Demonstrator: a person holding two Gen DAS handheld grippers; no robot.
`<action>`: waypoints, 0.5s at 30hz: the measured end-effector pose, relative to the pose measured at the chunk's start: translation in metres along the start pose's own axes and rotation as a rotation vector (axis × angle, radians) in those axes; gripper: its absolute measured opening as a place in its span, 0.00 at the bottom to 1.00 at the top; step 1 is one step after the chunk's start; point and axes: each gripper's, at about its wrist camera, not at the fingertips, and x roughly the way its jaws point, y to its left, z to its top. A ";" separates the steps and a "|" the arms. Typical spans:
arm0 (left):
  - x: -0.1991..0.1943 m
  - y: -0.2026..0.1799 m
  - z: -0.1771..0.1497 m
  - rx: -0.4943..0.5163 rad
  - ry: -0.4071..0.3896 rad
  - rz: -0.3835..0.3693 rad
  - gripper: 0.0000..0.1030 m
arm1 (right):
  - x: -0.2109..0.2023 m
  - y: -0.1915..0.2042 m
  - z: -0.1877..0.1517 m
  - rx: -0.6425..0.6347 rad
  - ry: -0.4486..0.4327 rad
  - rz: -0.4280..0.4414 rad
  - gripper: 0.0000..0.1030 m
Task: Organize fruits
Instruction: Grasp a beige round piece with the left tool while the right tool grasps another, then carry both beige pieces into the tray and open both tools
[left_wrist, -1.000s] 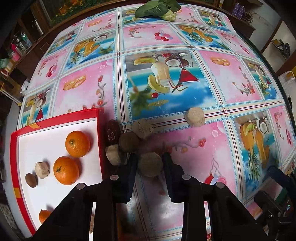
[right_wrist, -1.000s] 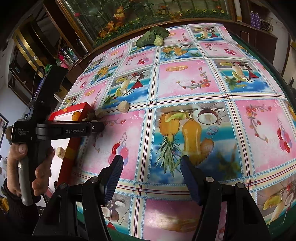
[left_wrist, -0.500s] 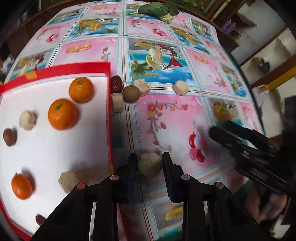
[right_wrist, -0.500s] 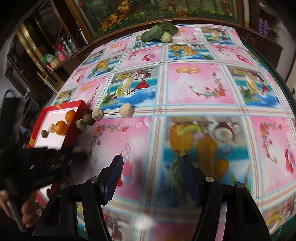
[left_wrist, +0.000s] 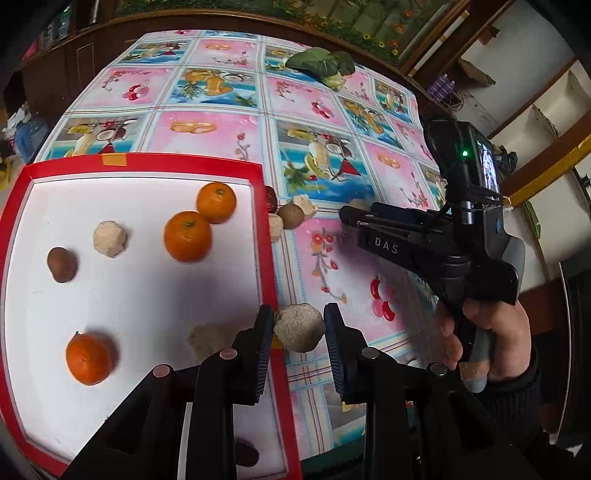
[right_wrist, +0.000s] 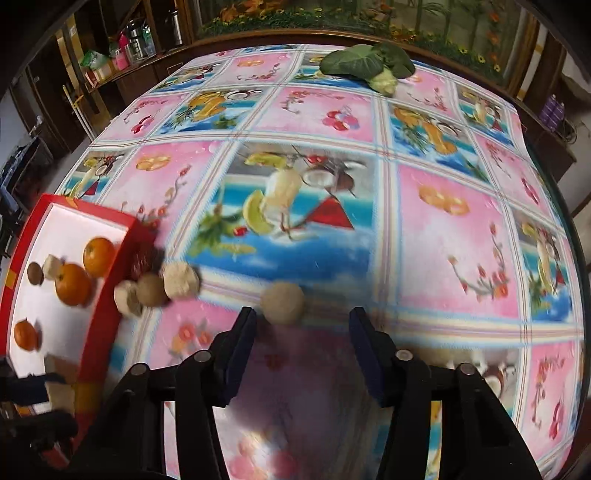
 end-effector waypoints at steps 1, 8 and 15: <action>-0.003 0.002 -0.001 -0.004 -0.004 -0.001 0.26 | 0.001 0.002 0.001 -0.004 0.000 -0.003 0.38; -0.012 0.000 -0.011 -0.002 -0.010 0.008 0.26 | -0.005 0.012 -0.007 -0.013 -0.003 -0.018 0.22; -0.022 -0.006 -0.026 0.015 -0.006 0.033 0.26 | -0.023 0.005 -0.043 0.013 -0.013 -0.009 0.22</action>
